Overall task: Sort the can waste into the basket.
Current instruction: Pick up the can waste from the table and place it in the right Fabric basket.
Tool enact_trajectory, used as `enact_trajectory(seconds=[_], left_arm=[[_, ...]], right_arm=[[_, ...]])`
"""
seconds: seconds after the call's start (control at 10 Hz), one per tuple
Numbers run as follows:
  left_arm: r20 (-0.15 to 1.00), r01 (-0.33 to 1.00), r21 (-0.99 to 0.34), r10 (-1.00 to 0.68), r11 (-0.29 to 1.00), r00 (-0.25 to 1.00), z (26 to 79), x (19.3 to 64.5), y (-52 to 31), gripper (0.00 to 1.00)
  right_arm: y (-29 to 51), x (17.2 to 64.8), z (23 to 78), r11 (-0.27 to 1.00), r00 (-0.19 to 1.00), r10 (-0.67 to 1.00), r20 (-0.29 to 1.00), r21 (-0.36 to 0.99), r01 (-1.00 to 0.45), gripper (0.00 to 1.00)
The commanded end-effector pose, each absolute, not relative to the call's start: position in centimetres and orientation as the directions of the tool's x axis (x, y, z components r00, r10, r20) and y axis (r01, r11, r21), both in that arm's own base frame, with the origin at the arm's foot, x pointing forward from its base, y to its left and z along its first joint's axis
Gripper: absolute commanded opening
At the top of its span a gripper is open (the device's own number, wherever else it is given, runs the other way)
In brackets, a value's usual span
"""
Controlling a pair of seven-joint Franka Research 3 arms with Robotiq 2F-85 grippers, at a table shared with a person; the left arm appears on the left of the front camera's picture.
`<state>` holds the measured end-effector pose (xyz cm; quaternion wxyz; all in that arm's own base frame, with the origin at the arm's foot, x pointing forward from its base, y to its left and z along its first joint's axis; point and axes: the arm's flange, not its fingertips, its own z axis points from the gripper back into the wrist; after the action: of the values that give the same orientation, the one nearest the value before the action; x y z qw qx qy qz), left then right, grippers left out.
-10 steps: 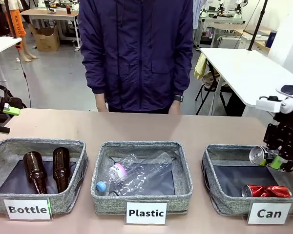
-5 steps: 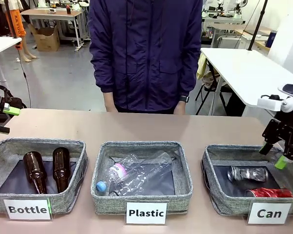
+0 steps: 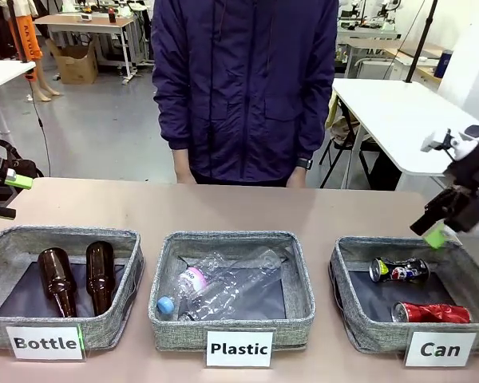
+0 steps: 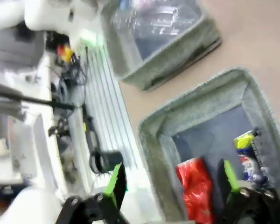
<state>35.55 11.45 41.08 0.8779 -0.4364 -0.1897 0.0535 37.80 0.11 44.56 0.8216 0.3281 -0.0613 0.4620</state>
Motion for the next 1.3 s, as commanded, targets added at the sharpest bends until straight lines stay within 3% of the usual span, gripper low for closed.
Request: enact_trajectory(seconds=[0.0, 0.2, 0.4, 0.5, 0.6, 1.2], left_arm=[[0.283, 0.073, -0.788, 0.254, 0.611, 0.925, 41.1, 35.4, 11.7, 1.00], [0.283, 0.073, -0.788, 0.254, 0.611, 0.925, 41.1, 35.4, 11.7, 1.00], [0.283, 0.073, -0.788, 0.254, 0.611, 0.925, 41.1, 35.4, 11.7, 1.00], [0.283, 0.073, -0.788, 0.254, 0.611, 0.925, 41.1, 35.4, 11.7, 1.00], [0.283, 0.073, -0.788, 0.254, 0.611, 0.925, 41.1, 35.4, 11.7, 1.00], [0.283, 0.073, -0.788, 0.254, 0.611, 0.925, 41.1, 35.4, 11.7, 1.00]], right_arm=[[1.1, 39.4, 46.3, 0.452, 0.919, 0.287, 0.269, 0.808, -0.377, 1.00], [-0.4, 40.5, 46.4, 0.385, 0.993, 0.037, 0.116, 0.915, -0.121, 1.00], [-2.7, 40.8, 46.4, 0.278, 0.986, -0.166, 0.035, 0.961, 0.013, 1.00], [-3.8, 40.5, 46.3, 0.175, 0.975, -0.208, 0.074, 0.984, -0.037, 1.00], [-2.1, 40.7, 45.8, 0.452, 0.977, 0.186, 0.107, 0.874, -0.182, 1.00], [-2.1, 40.7, 45.8, 0.452, 0.977, 0.186, 0.107, 0.874, -0.182, 1.00]])
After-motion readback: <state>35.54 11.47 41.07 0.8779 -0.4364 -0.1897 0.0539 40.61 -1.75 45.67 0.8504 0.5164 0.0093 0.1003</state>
